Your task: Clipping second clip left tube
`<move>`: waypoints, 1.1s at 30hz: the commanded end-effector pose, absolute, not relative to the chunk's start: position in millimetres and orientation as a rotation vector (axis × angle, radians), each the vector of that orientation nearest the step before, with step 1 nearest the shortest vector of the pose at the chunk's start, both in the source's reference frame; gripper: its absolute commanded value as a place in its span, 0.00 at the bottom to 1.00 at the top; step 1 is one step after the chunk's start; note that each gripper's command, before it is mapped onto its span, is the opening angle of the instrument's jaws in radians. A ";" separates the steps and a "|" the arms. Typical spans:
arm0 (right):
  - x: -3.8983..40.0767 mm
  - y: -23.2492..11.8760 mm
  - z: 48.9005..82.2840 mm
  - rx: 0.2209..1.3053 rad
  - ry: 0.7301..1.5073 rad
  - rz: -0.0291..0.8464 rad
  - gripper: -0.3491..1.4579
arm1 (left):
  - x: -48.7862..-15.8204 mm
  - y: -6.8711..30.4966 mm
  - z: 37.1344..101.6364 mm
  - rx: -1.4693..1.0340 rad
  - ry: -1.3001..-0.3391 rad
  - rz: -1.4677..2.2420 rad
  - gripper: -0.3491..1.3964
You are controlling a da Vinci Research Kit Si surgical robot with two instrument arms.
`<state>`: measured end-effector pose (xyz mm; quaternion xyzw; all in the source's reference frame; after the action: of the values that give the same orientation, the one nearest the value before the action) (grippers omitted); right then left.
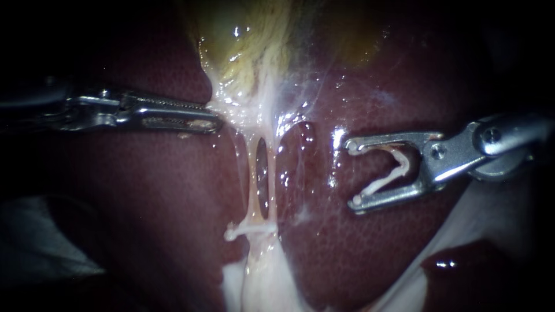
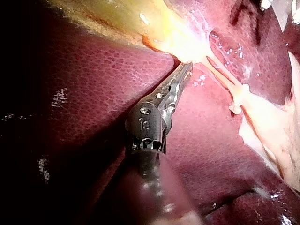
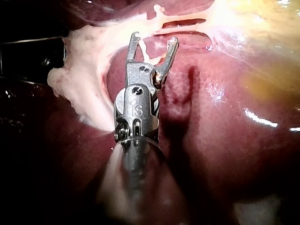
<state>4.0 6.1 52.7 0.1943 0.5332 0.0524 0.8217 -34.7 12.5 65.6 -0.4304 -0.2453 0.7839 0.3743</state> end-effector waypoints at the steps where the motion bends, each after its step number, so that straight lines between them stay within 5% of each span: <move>1: 4.0 6.1 52.7 0.414 1.135 0.112 0.46 | -34.7 12.5 65.5 -1.101 -0.629 2.007 0.00; 19: 3.9 6.0 52.7 0.416 1.136 0.110 0.46 | -30.7 14.1 57.9 -1.158 -0.652 1.960 0.00; 28: 5.6 4.9 53.1 0.431 1.136 0.097 0.46 | -31.5 13.9 57.5 -1.170 -0.641 1.954 0.00; 33: 8.0 3.5 54.0 0.492 1.130 0.165 0.46 | -31.9 13.7 57.7 -1.170 -0.637 1.954 0.00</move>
<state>8.6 3.2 54.3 0.2374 0.5282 0.0832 0.8110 -31.9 13.7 57.7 -0.4583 -0.2500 0.7645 0.3781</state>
